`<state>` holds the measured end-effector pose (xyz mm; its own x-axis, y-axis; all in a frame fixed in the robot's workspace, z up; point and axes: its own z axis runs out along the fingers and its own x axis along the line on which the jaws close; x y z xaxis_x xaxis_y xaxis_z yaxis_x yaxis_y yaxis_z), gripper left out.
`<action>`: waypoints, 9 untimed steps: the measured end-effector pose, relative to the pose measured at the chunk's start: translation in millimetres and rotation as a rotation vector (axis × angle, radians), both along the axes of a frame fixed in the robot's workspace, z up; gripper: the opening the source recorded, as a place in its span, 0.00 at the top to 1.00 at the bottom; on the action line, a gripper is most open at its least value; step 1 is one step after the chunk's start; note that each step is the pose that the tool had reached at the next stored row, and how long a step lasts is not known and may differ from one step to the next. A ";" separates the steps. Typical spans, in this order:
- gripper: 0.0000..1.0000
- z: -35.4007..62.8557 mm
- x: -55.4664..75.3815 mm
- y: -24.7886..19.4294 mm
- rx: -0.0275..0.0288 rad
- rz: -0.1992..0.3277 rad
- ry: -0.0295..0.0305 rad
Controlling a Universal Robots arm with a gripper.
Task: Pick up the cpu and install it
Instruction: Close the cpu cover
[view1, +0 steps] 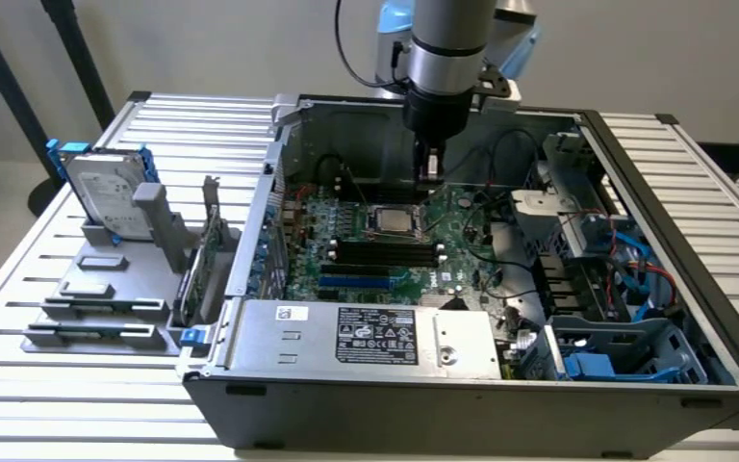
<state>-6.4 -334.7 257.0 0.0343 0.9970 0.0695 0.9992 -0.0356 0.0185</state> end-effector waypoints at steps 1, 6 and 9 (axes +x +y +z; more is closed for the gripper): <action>0.89 3.5 4.5 0.0 0.0016 0.000 0.0010; 0.89 13.2 27.2 0.0 0.0102 0.000 0.0064; 0.89 13.8 40.9 0.0 0.0155 0.000 0.0077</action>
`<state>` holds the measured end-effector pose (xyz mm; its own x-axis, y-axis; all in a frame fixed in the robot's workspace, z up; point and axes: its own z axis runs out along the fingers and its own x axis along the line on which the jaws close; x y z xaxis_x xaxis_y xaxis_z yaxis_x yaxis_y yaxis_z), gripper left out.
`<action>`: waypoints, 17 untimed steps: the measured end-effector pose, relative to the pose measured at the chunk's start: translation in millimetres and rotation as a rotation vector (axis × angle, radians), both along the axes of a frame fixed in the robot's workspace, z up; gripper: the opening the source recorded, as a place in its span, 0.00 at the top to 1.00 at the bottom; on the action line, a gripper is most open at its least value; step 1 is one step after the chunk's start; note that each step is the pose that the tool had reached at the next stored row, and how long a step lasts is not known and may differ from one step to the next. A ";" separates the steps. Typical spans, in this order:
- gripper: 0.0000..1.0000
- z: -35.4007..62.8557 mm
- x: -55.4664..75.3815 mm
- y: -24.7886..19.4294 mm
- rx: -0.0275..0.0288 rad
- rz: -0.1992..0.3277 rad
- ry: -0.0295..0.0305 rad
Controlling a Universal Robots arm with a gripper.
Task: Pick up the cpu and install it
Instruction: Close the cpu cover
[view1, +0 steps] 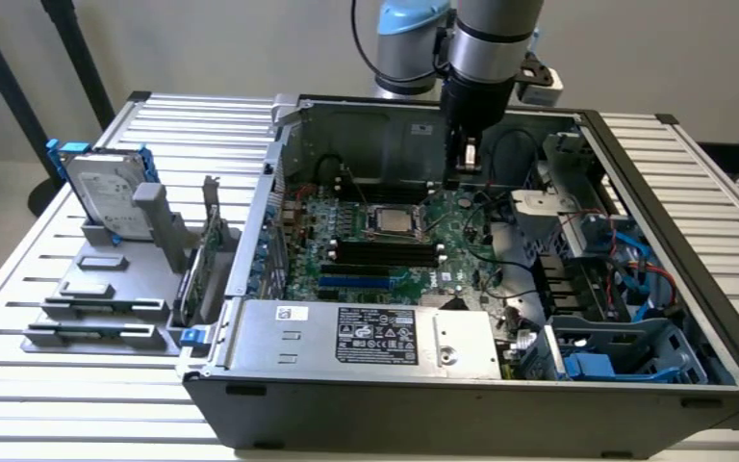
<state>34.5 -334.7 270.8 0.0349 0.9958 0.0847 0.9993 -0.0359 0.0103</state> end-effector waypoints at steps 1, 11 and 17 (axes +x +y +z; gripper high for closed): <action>0.89 0.0 4.5 0.0 0.0018 0.000 0.0002; 0.89 -10.3 21.0 -2.3 0.0063 0.000 0.0007; 0.89 -18.8 20.0 -2.7 0.0066 0.000 0.0047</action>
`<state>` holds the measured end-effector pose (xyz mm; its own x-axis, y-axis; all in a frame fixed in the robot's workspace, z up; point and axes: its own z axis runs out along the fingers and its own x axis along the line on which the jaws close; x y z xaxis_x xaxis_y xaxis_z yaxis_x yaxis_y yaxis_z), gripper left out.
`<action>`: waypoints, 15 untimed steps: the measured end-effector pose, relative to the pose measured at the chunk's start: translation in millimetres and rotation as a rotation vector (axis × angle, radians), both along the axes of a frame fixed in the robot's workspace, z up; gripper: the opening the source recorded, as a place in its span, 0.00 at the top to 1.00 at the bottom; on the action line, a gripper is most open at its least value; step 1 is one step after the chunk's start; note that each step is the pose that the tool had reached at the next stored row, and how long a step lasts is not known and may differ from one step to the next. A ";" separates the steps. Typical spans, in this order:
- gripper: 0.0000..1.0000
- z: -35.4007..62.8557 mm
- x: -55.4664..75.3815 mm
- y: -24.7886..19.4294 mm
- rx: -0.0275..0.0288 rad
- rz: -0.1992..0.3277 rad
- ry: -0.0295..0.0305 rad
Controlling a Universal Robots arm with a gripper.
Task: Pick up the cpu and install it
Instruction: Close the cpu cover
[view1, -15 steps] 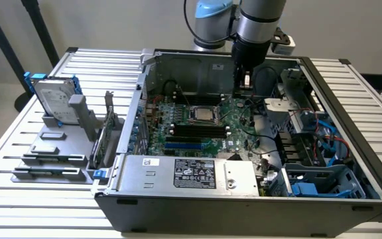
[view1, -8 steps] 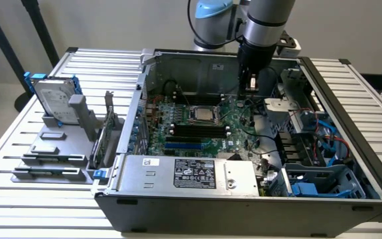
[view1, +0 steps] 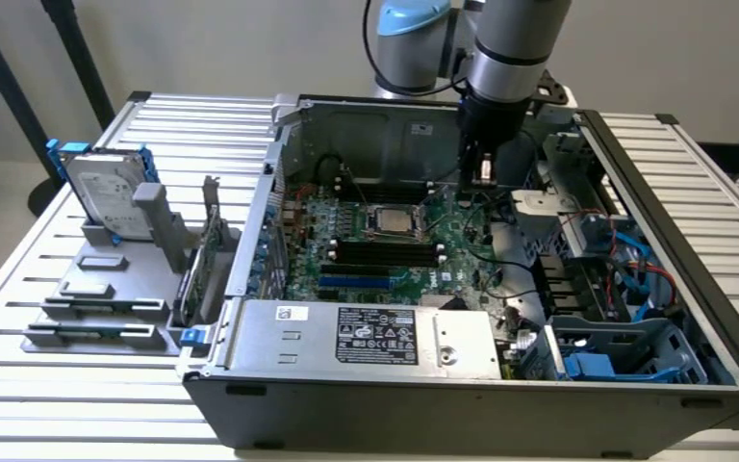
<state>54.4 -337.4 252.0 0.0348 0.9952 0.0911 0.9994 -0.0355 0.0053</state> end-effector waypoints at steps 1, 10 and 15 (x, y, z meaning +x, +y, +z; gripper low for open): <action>0.89 -0.3 -1.1 0.0 0.0003 0.000 0.0030; 0.89 -0.5 -10.0 -0.1 0.0017 0.000 0.1317; 0.89 -0.8 -18.9 -0.2 0.0017 0.000 0.1960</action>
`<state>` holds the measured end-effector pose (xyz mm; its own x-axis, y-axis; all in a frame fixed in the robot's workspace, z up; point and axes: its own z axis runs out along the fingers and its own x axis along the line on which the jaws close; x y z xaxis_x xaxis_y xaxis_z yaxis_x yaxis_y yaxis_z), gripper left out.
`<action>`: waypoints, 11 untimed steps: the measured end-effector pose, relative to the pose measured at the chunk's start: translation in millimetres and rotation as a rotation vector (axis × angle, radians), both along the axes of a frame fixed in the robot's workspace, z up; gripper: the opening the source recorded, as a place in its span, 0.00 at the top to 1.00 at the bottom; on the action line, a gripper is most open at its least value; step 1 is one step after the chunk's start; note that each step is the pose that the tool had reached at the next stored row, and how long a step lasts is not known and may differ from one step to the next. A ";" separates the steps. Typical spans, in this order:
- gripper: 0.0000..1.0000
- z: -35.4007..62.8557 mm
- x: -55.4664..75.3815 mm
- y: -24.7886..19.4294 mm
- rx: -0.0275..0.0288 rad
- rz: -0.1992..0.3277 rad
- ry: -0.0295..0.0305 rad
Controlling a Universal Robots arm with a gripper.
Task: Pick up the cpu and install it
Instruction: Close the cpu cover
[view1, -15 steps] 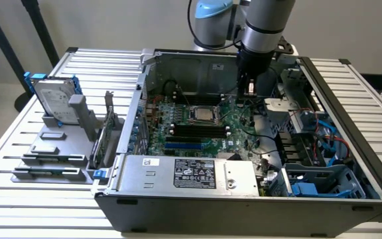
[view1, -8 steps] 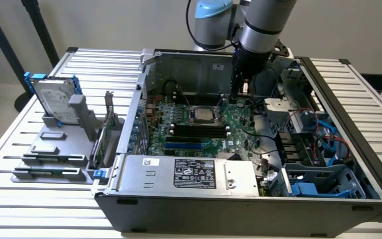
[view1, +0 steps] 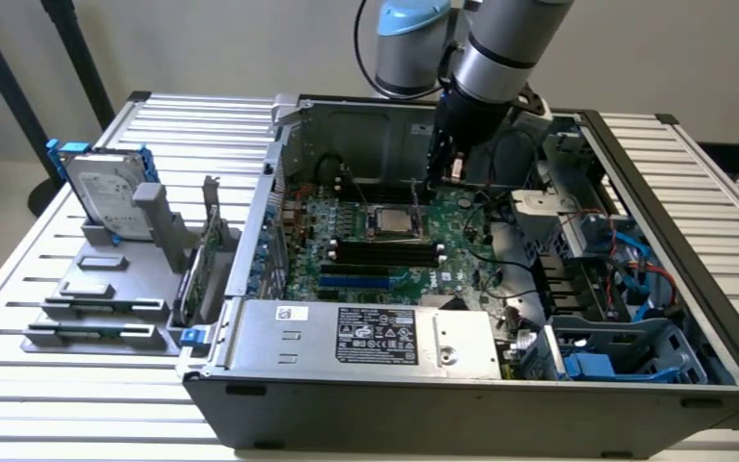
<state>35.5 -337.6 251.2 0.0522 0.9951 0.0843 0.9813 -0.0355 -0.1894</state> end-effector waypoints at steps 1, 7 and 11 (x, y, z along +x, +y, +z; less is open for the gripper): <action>0.89 -0.3 -2.4 0.0 0.0000 0.000 0.0083; 0.89 -2.2 -16.5 -0.3 -0.0001 0.000 0.0537; 0.89 -3.6 -25.5 -0.4 0.0001 0.000 0.0826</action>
